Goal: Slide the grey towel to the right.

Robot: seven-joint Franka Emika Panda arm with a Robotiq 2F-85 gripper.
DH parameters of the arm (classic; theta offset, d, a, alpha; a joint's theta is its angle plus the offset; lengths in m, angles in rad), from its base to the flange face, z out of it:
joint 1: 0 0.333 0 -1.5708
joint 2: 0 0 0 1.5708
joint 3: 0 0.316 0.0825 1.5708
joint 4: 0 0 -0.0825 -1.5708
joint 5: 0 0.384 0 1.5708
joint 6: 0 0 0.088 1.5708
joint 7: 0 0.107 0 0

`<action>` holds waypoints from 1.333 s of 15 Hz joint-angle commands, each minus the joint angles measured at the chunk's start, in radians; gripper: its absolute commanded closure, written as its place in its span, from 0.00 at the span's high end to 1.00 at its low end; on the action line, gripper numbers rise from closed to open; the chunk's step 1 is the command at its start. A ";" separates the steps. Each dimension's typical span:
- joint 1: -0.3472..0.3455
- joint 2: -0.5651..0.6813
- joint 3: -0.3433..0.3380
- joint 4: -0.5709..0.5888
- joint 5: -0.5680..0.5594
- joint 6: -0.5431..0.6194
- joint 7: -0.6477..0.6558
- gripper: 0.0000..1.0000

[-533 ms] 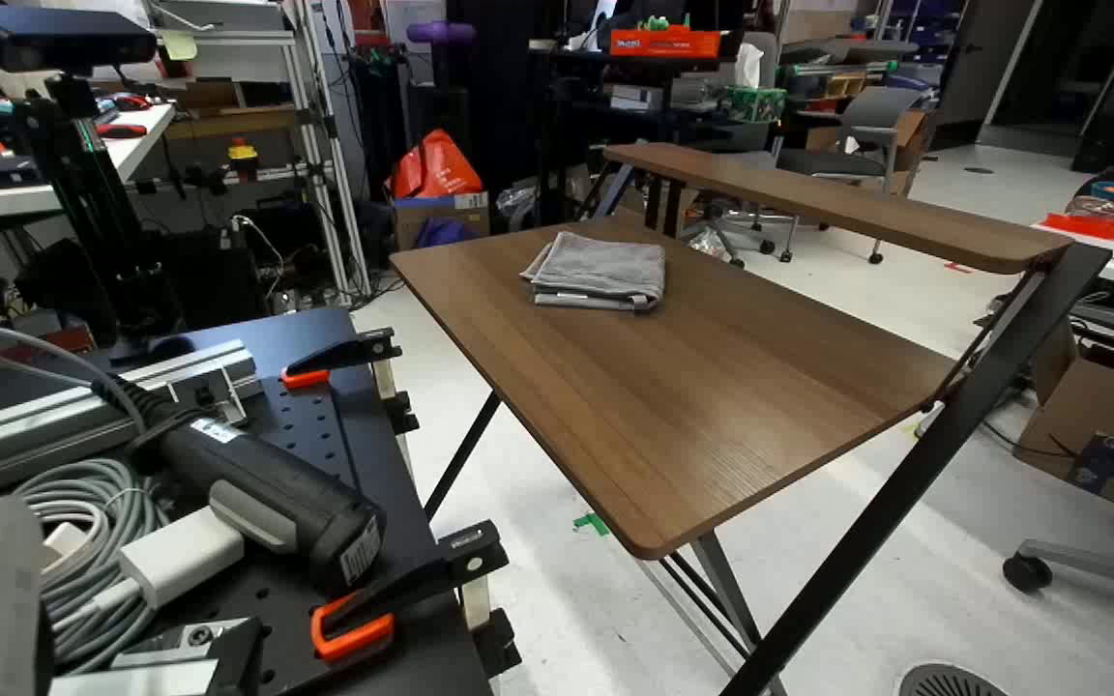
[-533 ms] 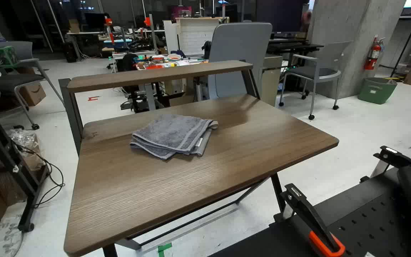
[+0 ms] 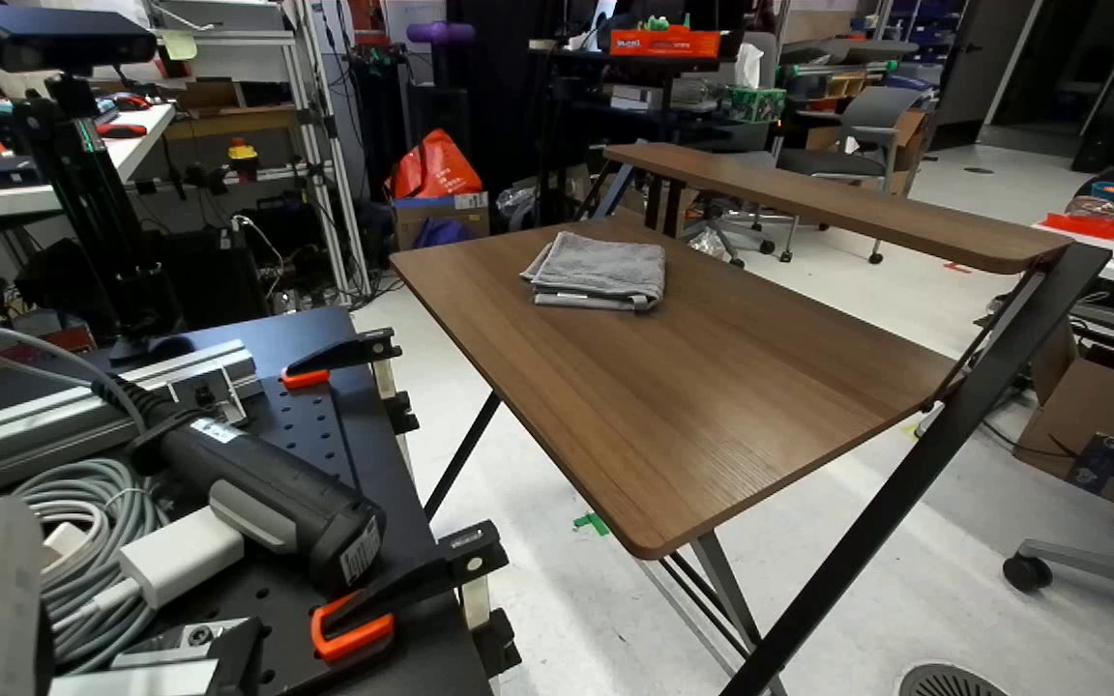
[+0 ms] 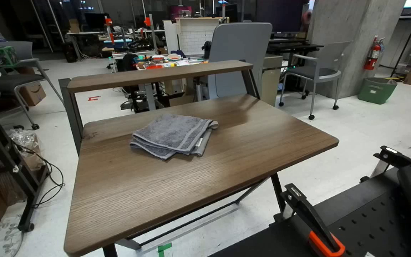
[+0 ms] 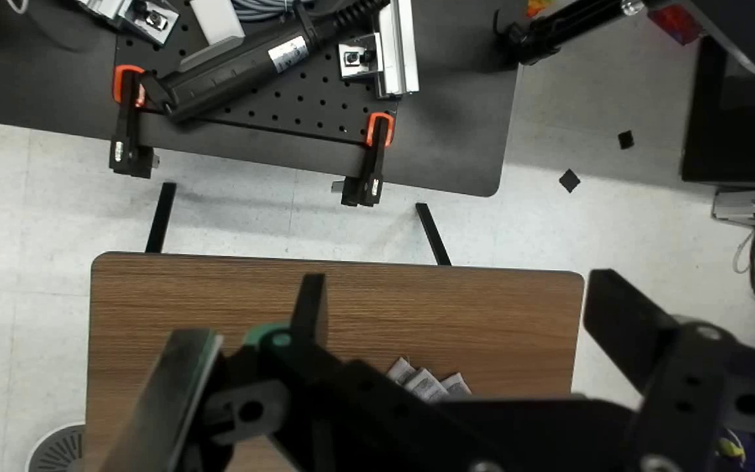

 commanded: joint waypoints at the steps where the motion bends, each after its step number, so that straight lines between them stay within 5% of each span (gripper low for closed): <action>1: -0.016 0.010 0.030 -0.016 0.030 0.050 0.031 1.00; 7: 0.024 0.152 0.149 -0.042 -0.001 0.291 0.155 1.00; 11: 0.044 0.368 0.203 0.010 -0.018 0.501 0.256 1.00; 20: 0.127 0.841 0.178 0.227 -0.122 0.861 0.478 1.00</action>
